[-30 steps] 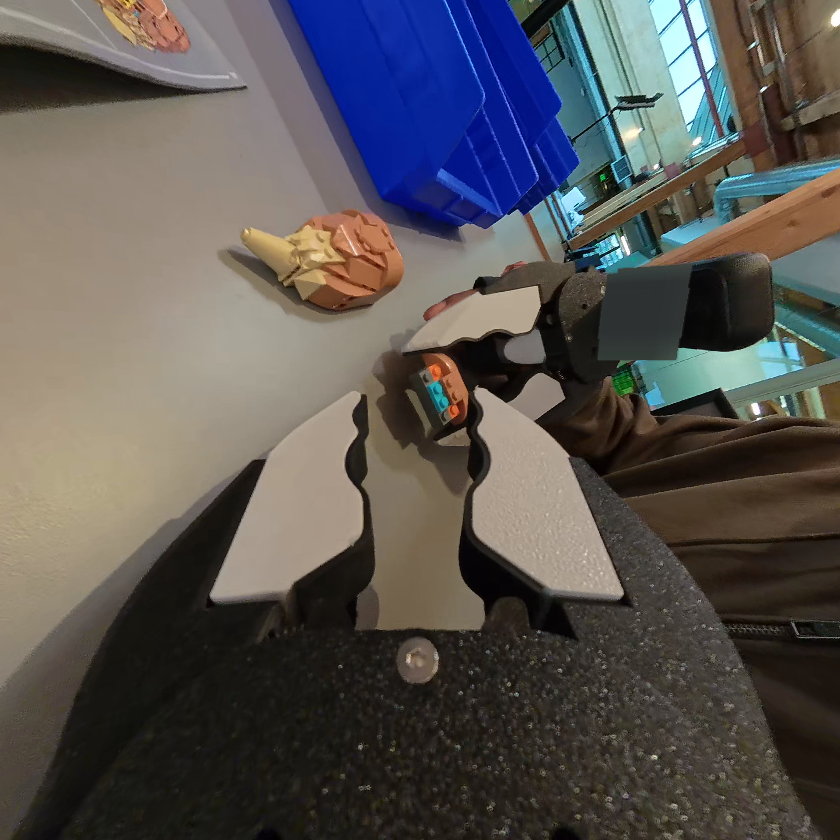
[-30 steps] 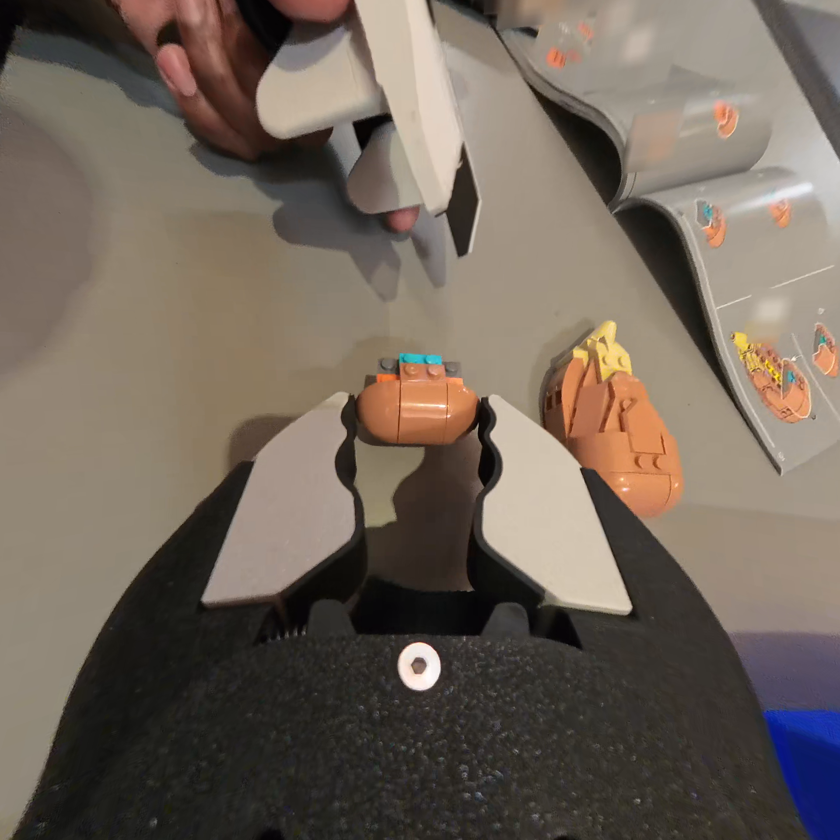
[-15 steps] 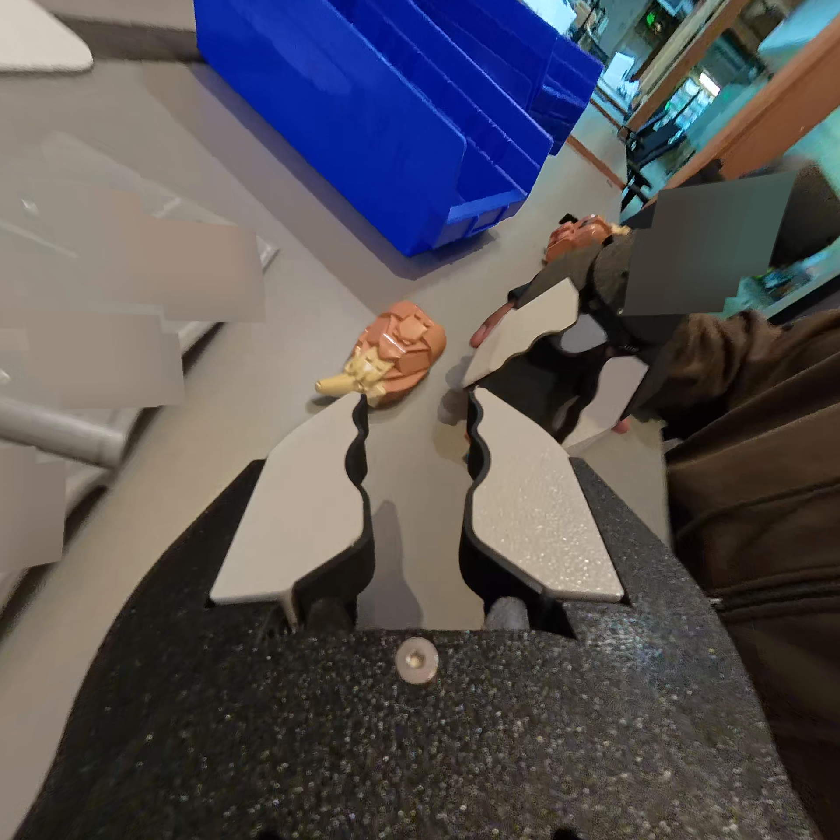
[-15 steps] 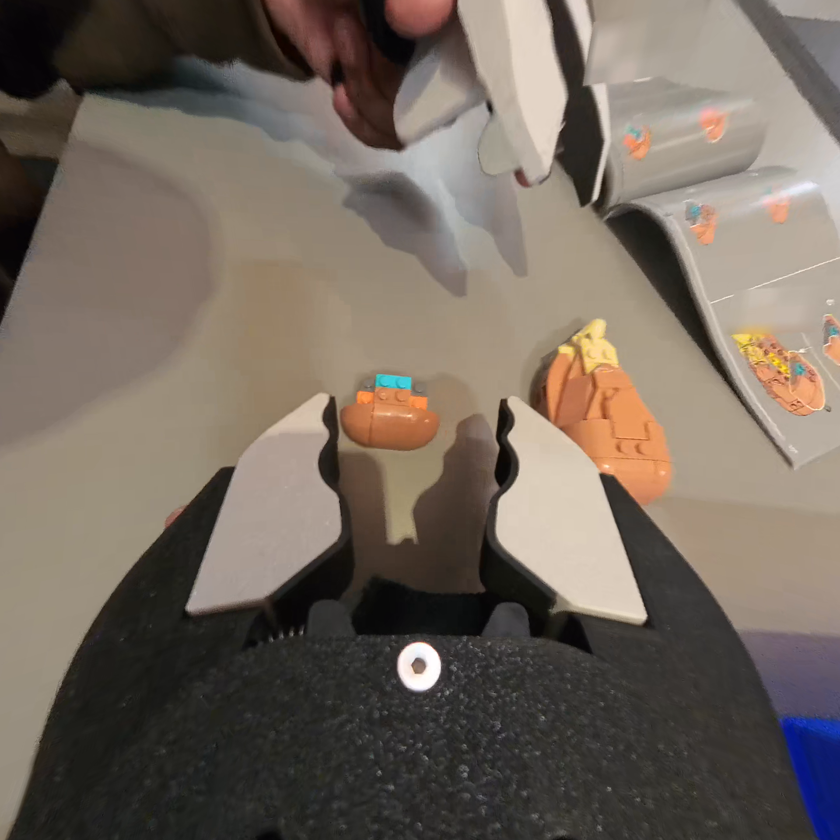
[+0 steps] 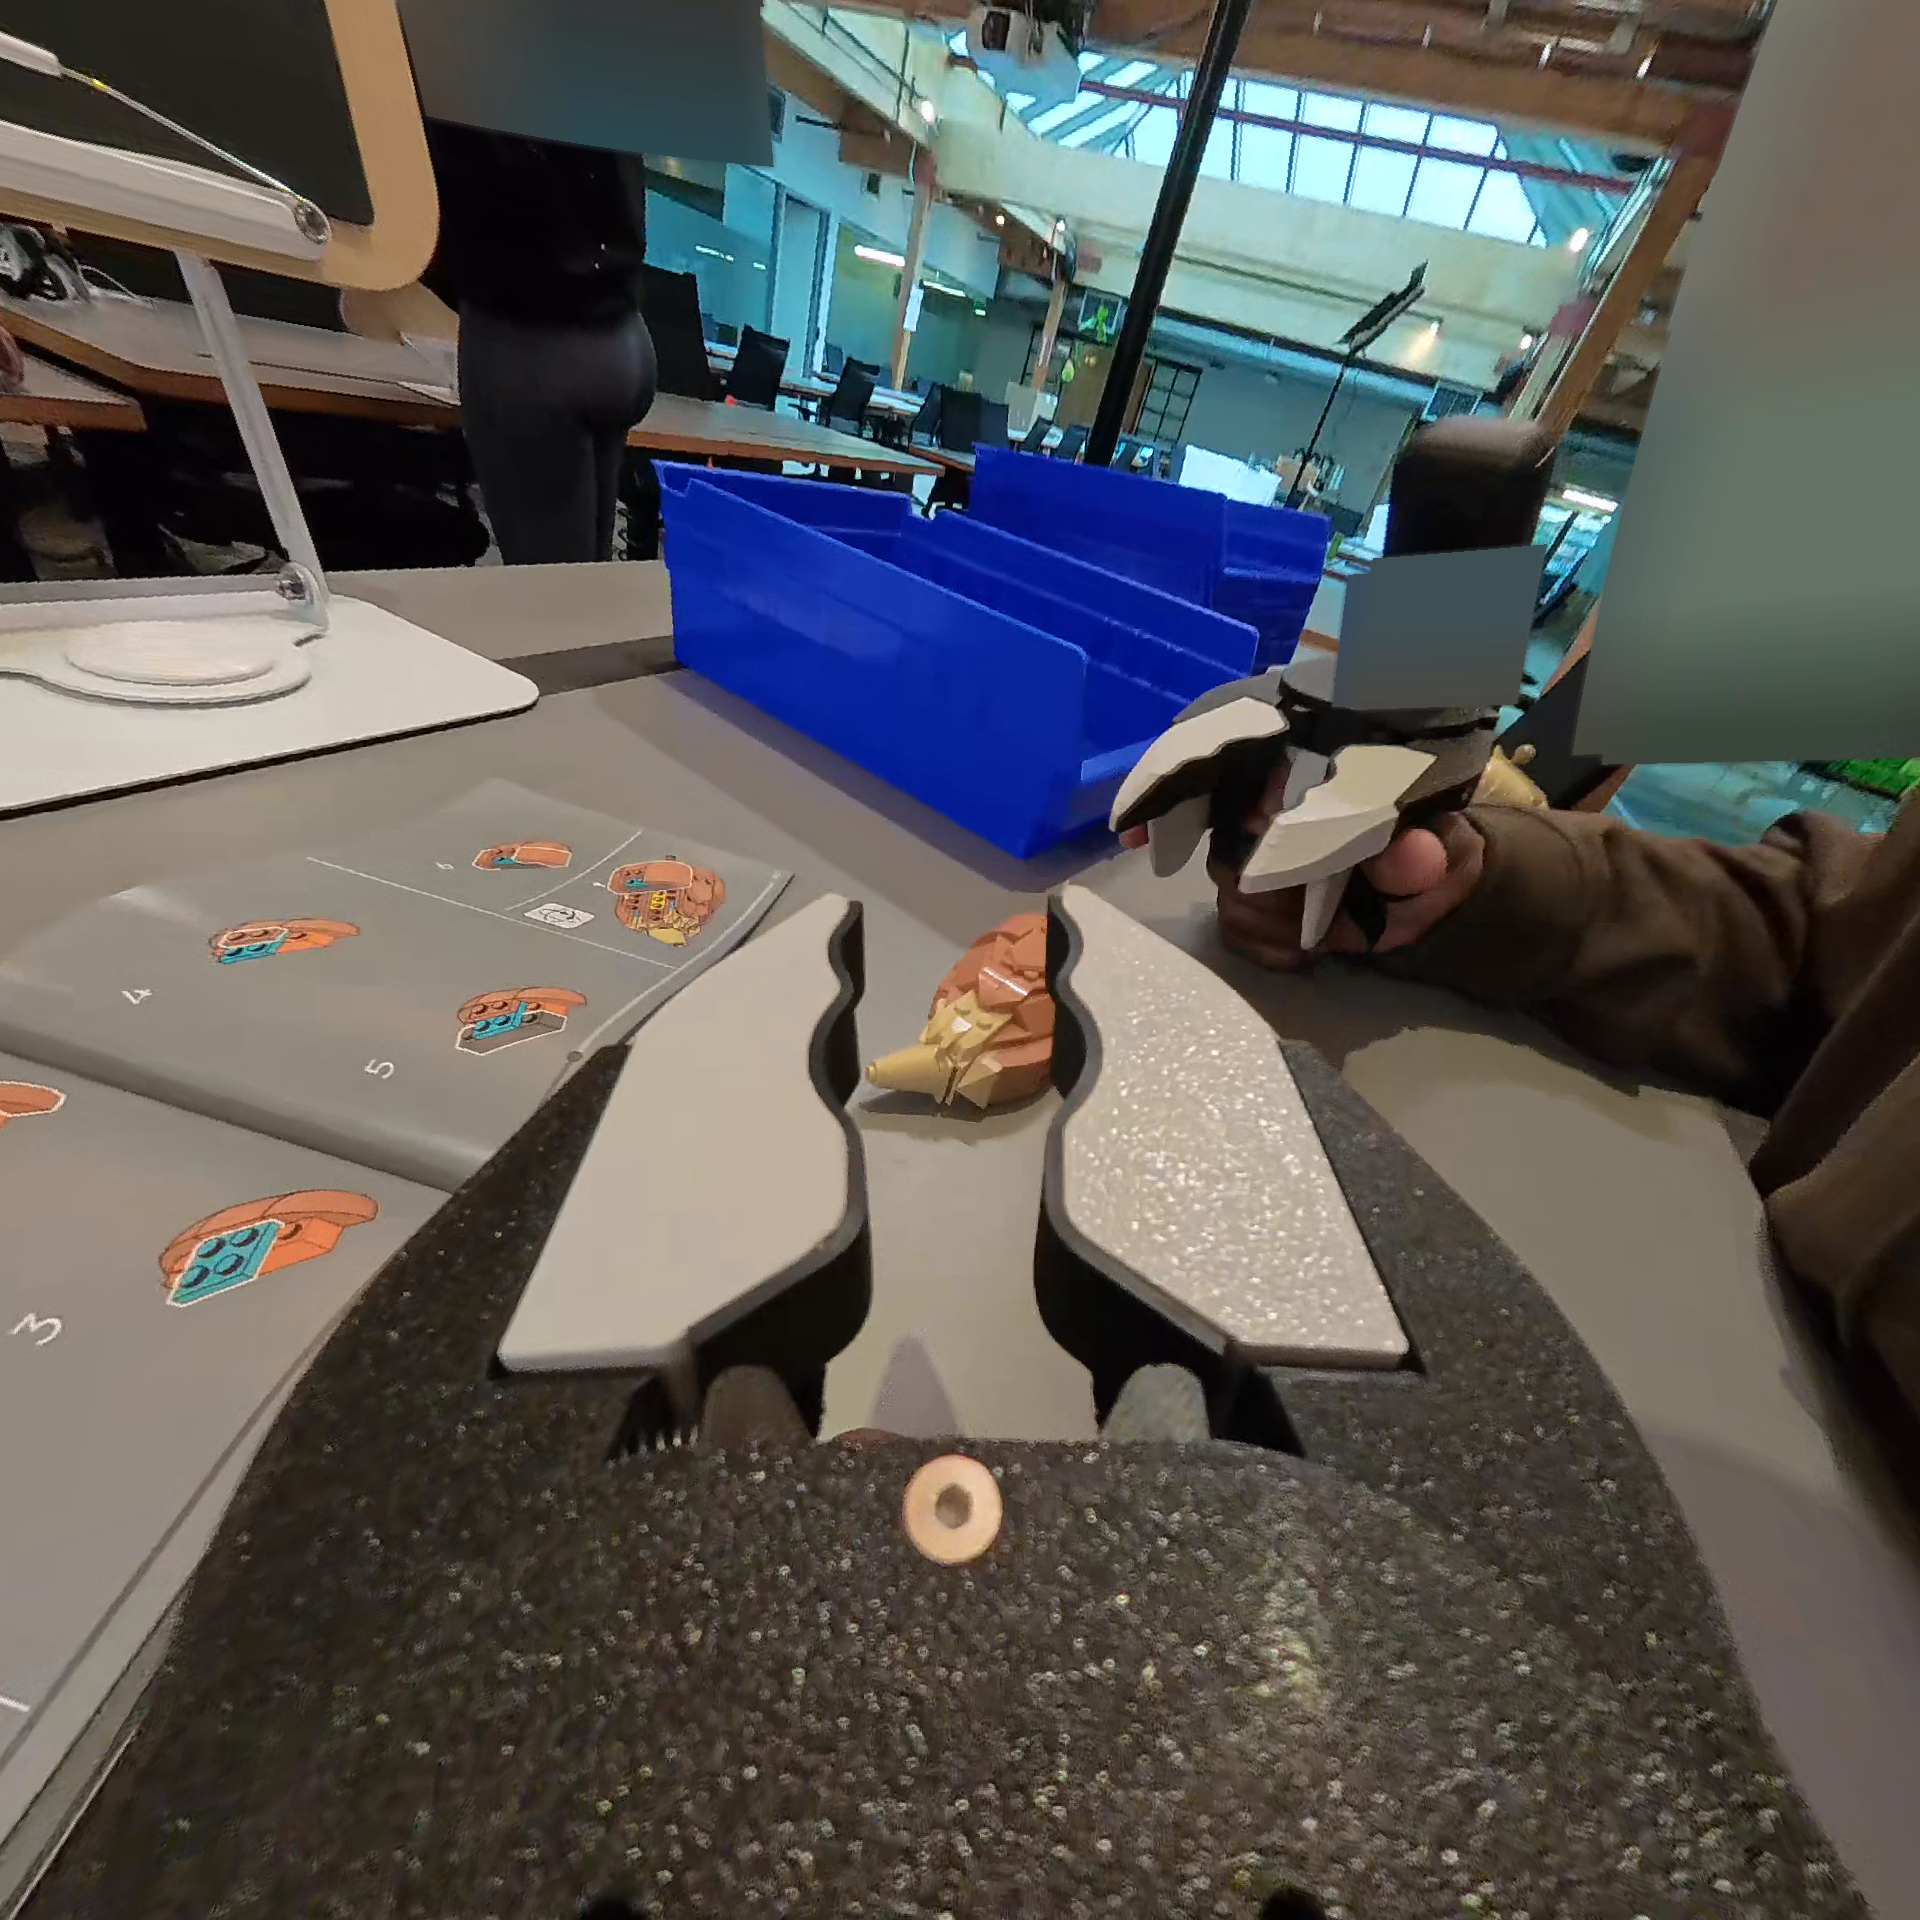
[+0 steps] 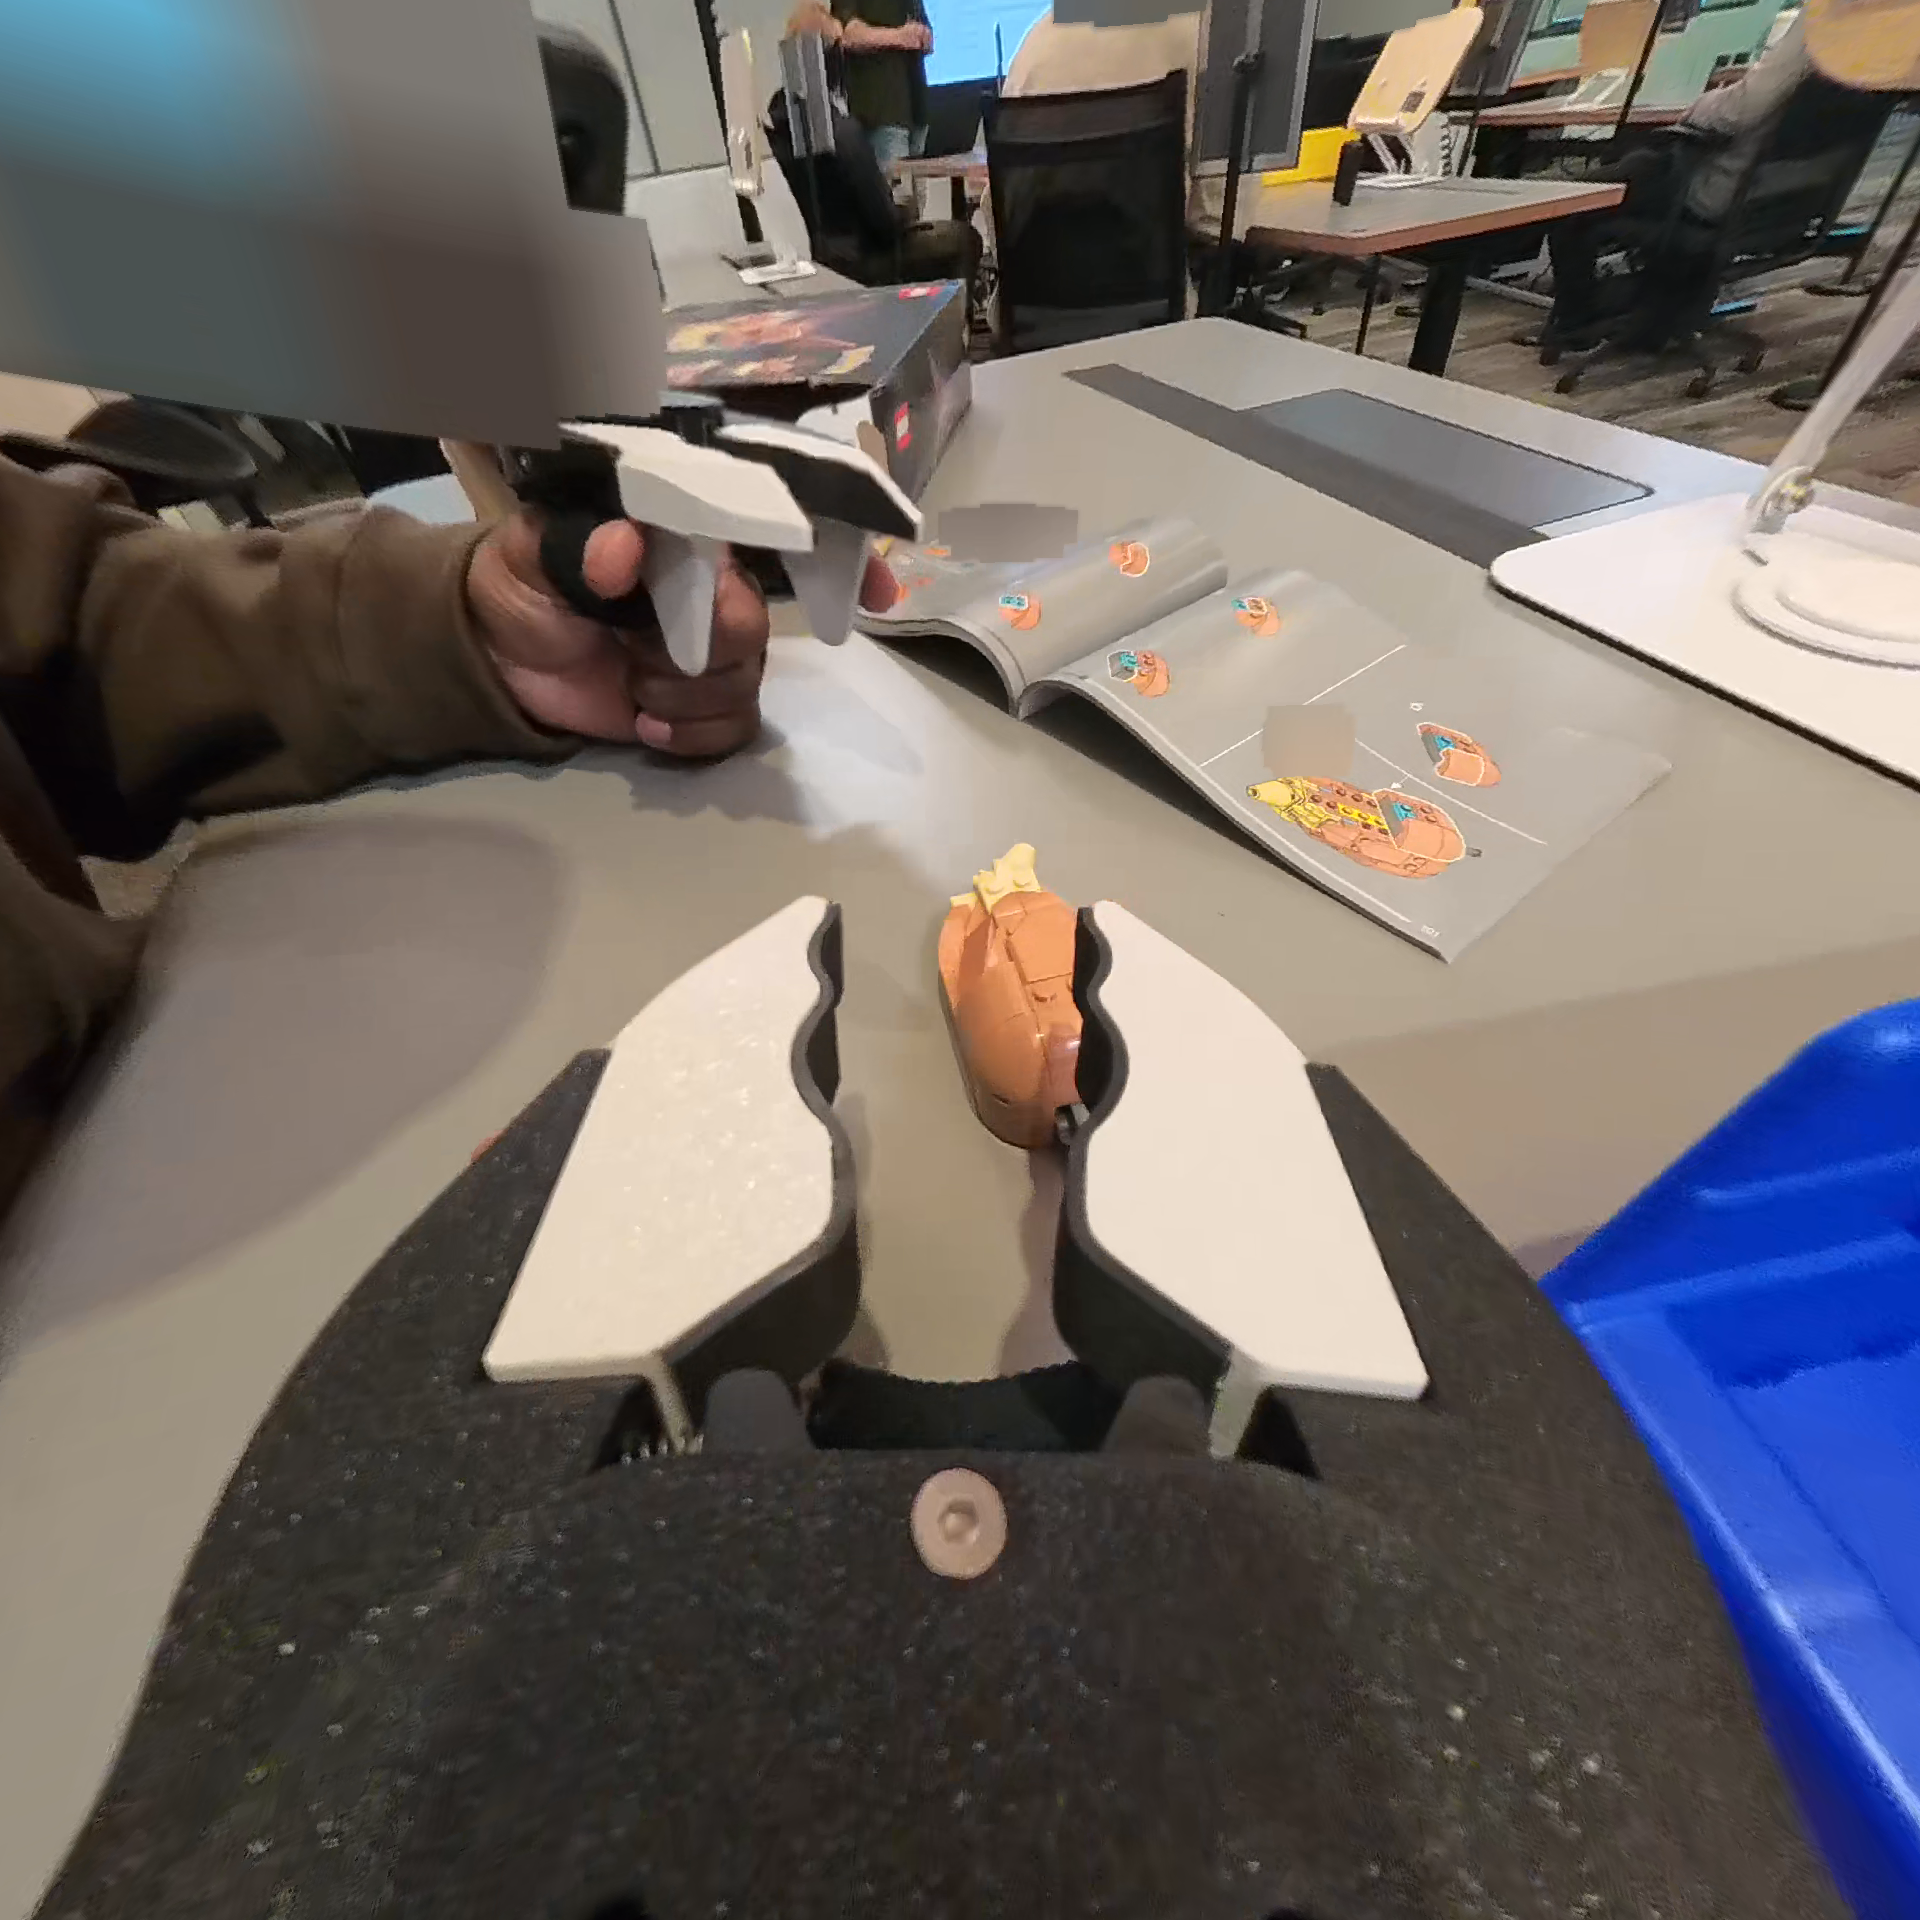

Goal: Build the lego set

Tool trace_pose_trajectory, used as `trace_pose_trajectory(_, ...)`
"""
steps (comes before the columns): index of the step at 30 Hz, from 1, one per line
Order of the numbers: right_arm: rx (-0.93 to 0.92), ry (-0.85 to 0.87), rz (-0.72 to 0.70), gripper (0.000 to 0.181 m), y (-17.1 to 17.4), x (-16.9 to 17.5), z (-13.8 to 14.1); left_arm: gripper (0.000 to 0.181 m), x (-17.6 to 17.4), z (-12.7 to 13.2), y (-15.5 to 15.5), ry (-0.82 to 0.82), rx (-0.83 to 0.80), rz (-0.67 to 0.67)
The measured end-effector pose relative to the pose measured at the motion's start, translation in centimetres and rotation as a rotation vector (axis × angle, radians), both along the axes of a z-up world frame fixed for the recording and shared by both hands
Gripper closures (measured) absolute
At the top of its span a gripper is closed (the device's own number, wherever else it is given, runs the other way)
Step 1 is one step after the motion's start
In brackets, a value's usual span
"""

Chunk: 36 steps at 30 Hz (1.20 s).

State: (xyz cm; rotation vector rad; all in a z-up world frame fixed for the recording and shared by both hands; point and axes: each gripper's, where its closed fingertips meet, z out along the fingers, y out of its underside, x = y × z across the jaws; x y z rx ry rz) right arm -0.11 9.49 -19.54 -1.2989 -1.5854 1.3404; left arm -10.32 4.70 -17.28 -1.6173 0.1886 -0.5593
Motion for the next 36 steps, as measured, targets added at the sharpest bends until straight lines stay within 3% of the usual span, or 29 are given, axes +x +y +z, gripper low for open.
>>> trace_pose_trajectory(14, -0.080, -0.006, -0.020, 0.149, 0.86, -0.08, 0.07, 0.156, 0.19, -0.06, -0.23, -0.014, -0.006, -0.026)
trace_pose_trajectory(36, -0.082, -0.020, -0.027, 0.152, 0.90, -0.18, -0.13, 0.160, -0.08, -0.14, -0.13, -0.030, -0.017, -0.015)
